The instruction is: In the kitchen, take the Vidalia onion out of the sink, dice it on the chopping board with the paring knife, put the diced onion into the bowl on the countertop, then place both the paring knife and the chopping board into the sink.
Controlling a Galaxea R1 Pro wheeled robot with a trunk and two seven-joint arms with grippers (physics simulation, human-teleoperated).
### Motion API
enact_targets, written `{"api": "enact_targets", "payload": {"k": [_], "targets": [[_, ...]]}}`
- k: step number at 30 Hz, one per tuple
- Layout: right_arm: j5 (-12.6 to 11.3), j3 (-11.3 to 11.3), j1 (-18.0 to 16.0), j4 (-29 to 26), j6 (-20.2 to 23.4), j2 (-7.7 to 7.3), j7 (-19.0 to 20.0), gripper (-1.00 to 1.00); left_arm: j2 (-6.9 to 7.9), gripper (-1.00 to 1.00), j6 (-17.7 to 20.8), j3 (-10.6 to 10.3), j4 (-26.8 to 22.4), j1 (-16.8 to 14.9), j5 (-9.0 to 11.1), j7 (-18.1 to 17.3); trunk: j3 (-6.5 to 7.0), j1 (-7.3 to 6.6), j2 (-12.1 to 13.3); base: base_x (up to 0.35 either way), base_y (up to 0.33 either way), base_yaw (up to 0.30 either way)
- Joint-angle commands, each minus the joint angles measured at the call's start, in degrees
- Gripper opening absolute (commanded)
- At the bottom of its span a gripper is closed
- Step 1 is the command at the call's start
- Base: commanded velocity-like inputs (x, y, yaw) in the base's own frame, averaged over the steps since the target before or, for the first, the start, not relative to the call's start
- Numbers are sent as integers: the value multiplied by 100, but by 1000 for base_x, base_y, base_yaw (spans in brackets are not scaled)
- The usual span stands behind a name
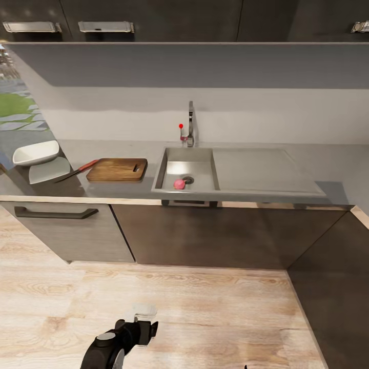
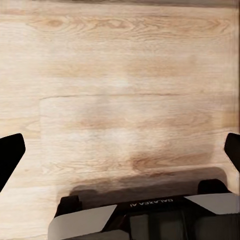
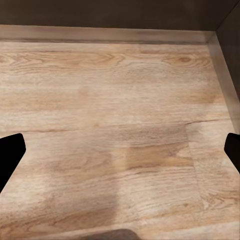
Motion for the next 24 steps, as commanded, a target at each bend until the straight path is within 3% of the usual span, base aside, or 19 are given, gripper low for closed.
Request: {"api": "enact_targets", "payload": {"k": [1, 4, 8, 11, 14, 24], "targets": [[0, 36, -3, 4, -7, 0, -44, 100, -37, 100, 174, -7, -17, -108, 4, 37, -5, 0, -3, 0, 0, 0], [0, 34, -3, 4, -5, -6, -44, 100, -83, 100, 679, -7, -29, -522, 3, 36, -5, 0, -3, 0, 0, 0], [0, 30, -5, 1, -4, -8, -44, 100, -106, 100, 1024, -7, -33, -1107, 9, 36, -5, 0, -3, 0, 0, 0], [0, 30, -2, 3, -4, -13, -44, 100, -117, 100, 1102, -7, -34, -1578, 16, 38, -5, 0, -3, 0, 0, 0], [0, 32, -4, 0, 2, -17, -39, 100, -143, 100, 1157, -7, -29, -2427, 64, 42, -5, 0, -3, 0, 0, 0], [0, 35, -5, 0, 16, -18, -37, 100, -151, 100, 1211, -7, 76, -3983, 107, 33, -5, 0, -3, 0, 0, 0]]}}
